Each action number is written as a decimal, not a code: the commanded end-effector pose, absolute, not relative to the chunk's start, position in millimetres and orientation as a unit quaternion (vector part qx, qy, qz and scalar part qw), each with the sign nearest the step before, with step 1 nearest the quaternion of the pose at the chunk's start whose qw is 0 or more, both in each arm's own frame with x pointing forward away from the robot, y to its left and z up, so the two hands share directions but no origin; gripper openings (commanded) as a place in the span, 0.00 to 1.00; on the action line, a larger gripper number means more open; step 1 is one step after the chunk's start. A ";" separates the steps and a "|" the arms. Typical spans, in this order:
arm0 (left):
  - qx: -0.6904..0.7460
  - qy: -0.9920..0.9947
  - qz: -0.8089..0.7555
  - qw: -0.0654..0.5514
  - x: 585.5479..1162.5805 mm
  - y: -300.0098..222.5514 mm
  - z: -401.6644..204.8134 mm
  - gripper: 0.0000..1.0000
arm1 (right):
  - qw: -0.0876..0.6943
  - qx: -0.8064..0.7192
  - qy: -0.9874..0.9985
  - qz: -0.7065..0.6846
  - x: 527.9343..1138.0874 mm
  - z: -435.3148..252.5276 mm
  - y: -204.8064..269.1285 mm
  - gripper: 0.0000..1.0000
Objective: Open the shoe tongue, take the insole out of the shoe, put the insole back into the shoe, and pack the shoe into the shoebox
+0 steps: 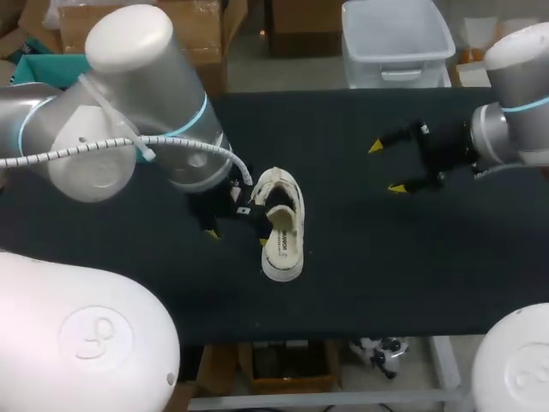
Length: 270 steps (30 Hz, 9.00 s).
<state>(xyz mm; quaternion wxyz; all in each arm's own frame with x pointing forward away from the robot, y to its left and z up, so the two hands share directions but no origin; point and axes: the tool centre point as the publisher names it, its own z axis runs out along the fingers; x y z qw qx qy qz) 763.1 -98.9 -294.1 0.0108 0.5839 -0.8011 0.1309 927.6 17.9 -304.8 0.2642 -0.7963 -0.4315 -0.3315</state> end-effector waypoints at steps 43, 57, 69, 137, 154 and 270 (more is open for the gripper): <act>0.610 -0.784 0.106 -0.045 842.6 -131.3 -349.4 0.71 | 0.478 -0.432 -0.750 0.153 917.5 -287.5 -3.9 1.00; 0.608 -0.786 0.109 -0.043 851.0 -131.6 -352.4 0.65 | 0.440 -0.452 -0.770 0.098 904.4 -280.9 -5.0 1.00; 0.610 -0.783 0.111 -0.042 858.9 -128.7 -356.4 0.67 | 0.410 -0.470 -0.780 0.051 892.6 -282.4 -8.3 1.00; 0.247 -0.952 0.177 -0.042 900.4 -110.3 -267.0 0.00 | 0.138 -0.347 -0.926 -0.048 840.6 -287.6 -14.5 1.00; 0.102 -0.984 0.117 -0.087 933.5 -83.4 -195.2 0.00 | 0.095 -0.306 -0.947 -0.033 841.9 -287.0 -8.9 1.00; -0.066 -0.992 0.074 -0.082 1154.7 150.1 -182.2 1.00 | -0.025 -0.195 -0.980 -0.008 836.7 -285.5 -7.7 1.00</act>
